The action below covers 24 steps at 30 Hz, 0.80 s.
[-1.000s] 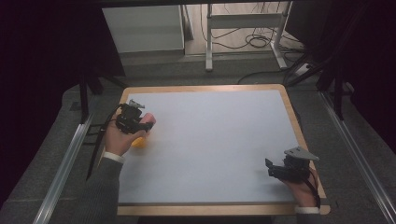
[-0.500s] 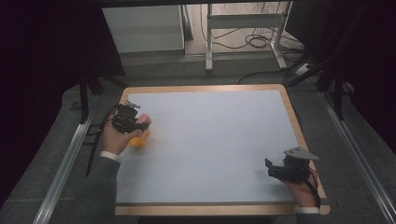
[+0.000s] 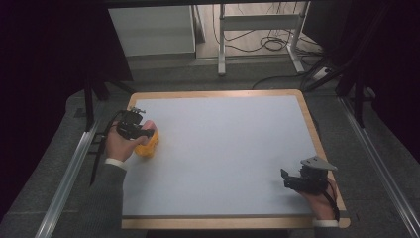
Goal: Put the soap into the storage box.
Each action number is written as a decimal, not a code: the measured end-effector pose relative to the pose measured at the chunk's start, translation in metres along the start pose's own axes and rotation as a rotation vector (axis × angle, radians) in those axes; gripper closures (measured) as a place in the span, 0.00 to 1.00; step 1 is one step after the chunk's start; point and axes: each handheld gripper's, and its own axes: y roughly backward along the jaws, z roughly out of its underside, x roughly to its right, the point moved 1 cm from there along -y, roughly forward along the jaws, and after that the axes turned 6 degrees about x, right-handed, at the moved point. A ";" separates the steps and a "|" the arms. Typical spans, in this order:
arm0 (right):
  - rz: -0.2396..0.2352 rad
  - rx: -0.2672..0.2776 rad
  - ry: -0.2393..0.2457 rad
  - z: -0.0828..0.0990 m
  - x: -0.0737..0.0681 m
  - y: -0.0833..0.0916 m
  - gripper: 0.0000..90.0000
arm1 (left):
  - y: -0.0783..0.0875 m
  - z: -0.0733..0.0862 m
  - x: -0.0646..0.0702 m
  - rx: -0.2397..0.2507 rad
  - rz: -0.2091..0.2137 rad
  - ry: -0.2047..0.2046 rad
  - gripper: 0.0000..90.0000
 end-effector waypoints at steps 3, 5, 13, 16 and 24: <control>0.000 0.000 0.000 0.000 0.000 0.000 0.07 | -0.004 0.002 -0.002 -0.006 -0.006 0.008 0.67; 0.002 -0.001 0.001 0.000 0.000 0.000 0.07 | -0.006 0.004 -0.003 -0.011 -0.004 0.017 0.67; 0.000 -0.003 0.002 0.001 0.000 -0.001 0.07 | -0.017 0.012 -0.007 -0.037 -0.011 0.029 0.67; -0.001 -0.002 0.004 0.000 -0.001 -0.001 0.07 | -0.021 0.014 -0.007 -0.044 -0.011 0.033 0.67; 0.002 -0.004 0.001 0.001 0.000 -0.001 0.07 | -0.029 0.020 -0.009 -0.049 -0.008 0.047 0.67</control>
